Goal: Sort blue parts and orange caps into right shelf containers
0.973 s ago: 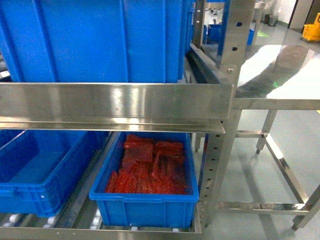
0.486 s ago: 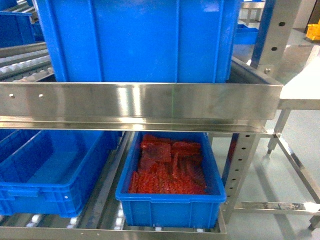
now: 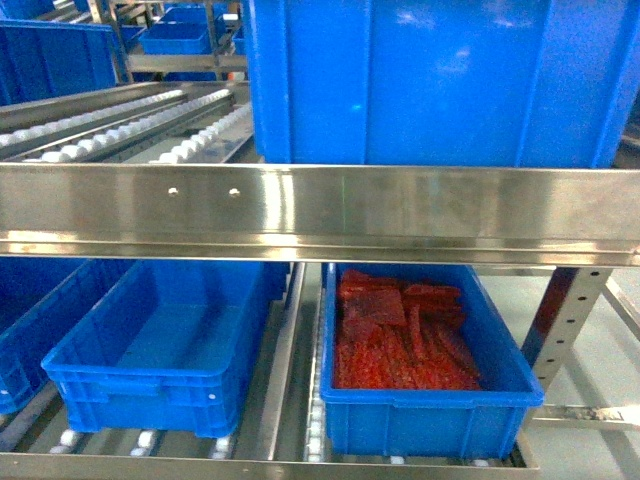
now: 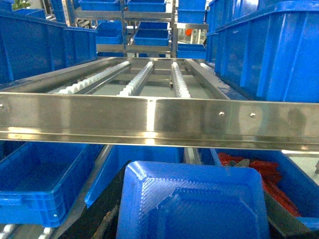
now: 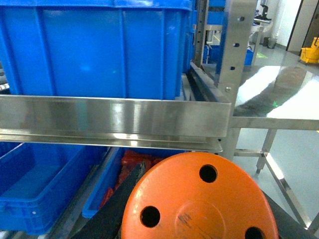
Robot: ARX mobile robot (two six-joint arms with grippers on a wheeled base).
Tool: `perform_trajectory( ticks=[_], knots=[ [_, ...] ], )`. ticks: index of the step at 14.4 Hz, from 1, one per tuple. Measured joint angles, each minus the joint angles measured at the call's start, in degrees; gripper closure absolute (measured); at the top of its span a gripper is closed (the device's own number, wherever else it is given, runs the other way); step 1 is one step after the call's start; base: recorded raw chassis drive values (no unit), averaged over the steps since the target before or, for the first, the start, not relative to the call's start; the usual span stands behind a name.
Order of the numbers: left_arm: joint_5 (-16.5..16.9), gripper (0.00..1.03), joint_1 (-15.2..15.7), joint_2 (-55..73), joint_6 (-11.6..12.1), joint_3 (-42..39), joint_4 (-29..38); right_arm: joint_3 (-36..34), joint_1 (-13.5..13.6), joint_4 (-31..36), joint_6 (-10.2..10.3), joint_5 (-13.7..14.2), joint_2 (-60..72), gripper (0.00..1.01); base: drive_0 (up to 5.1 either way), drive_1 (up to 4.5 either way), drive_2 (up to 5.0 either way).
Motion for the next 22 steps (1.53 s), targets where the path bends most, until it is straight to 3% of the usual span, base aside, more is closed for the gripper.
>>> perform_trajectory(
  ticks=[22],
  knots=[
    [-0.09,0.59,0.0,0.0,0.0,0.0,-0.02,0.0,0.0,0.13,0.0,-0.02,0.0,0.57,-5.0,2.42,2.4]
  ],
)
